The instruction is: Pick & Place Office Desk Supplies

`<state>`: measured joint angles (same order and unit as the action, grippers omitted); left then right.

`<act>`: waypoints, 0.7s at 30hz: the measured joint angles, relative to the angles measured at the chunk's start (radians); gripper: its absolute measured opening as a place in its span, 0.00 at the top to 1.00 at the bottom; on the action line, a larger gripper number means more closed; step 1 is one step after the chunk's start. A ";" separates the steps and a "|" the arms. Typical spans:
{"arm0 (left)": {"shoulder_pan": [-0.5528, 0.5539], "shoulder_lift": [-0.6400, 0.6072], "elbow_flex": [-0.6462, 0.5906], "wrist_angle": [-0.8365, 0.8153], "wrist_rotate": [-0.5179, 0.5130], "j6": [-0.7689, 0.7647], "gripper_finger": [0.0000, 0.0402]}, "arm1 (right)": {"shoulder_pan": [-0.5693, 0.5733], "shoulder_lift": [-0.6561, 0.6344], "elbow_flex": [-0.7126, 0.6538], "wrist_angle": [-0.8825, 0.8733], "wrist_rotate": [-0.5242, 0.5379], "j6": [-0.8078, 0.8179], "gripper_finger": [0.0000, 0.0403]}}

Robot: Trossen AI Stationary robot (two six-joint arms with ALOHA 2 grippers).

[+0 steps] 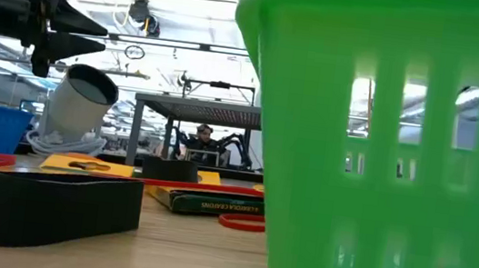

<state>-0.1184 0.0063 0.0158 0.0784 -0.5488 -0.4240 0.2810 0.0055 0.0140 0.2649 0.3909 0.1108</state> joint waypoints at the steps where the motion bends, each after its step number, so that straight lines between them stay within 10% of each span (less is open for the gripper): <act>1: 0.000 0.000 0.000 0.000 0.000 0.000 0.62 | 0.000 0.000 0.000 0.000 0.000 0.000 0.51; 21: 0.000 0.000 0.000 0.000 0.000 0.021 0.62 | 0.000 0.000 0.000 0.000 0.000 -0.023 0.51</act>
<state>-0.1184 0.0063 0.0154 0.0788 -0.5491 -0.4029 0.2812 0.0055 0.0141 0.2649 0.3912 0.0883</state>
